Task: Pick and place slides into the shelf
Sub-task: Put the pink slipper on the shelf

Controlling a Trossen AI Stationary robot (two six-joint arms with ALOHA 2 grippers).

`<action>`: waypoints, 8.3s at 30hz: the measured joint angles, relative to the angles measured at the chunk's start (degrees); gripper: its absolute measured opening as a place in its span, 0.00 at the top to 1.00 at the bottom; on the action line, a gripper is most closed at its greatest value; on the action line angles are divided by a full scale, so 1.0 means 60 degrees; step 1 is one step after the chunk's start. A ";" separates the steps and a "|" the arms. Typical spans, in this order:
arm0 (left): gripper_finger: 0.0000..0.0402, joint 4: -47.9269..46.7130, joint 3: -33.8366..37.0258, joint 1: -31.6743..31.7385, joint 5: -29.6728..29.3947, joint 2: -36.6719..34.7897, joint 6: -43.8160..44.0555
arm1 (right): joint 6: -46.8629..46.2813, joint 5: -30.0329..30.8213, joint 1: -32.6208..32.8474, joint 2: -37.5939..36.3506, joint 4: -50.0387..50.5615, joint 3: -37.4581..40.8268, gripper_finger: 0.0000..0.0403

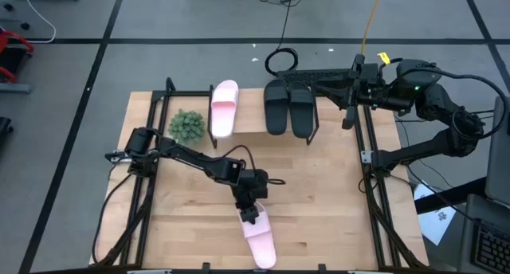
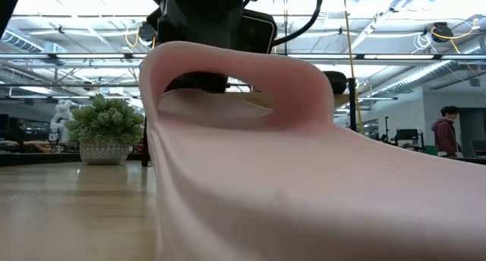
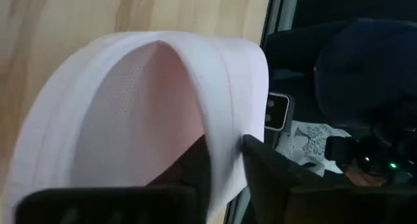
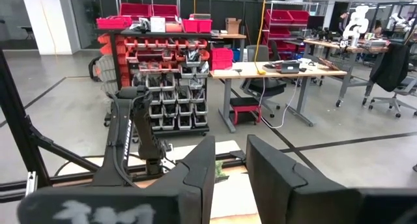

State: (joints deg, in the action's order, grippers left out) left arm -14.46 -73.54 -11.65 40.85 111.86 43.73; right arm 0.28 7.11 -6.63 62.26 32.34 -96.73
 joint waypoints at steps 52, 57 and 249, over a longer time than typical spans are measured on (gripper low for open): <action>1.00 -1.2583 -0.9056 0.8422 0.0666 -0.1480 -0.8625 | 0.0025 0.0029 -0.0001 0.0977 -0.1739 0.0004 0.80; 1.00 -1.2603 -0.9520 0.8463 0.0957 -0.1469 -0.8721 | -0.0081 0.0035 -0.0072 0.1511 -0.1821 0.0004 0.80; 0.82 -0.6332 -1.0163 1.2019 -0.3386 -0.3207 -0.7669 | -0.6234 1.0682 0.0191 0.8553 -0.4515 -0.0007 1.00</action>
State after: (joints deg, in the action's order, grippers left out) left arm -52.45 -134.52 60.47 20.53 92.62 -2.28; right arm -37.12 71.20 -5.48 113.58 5.25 -96.77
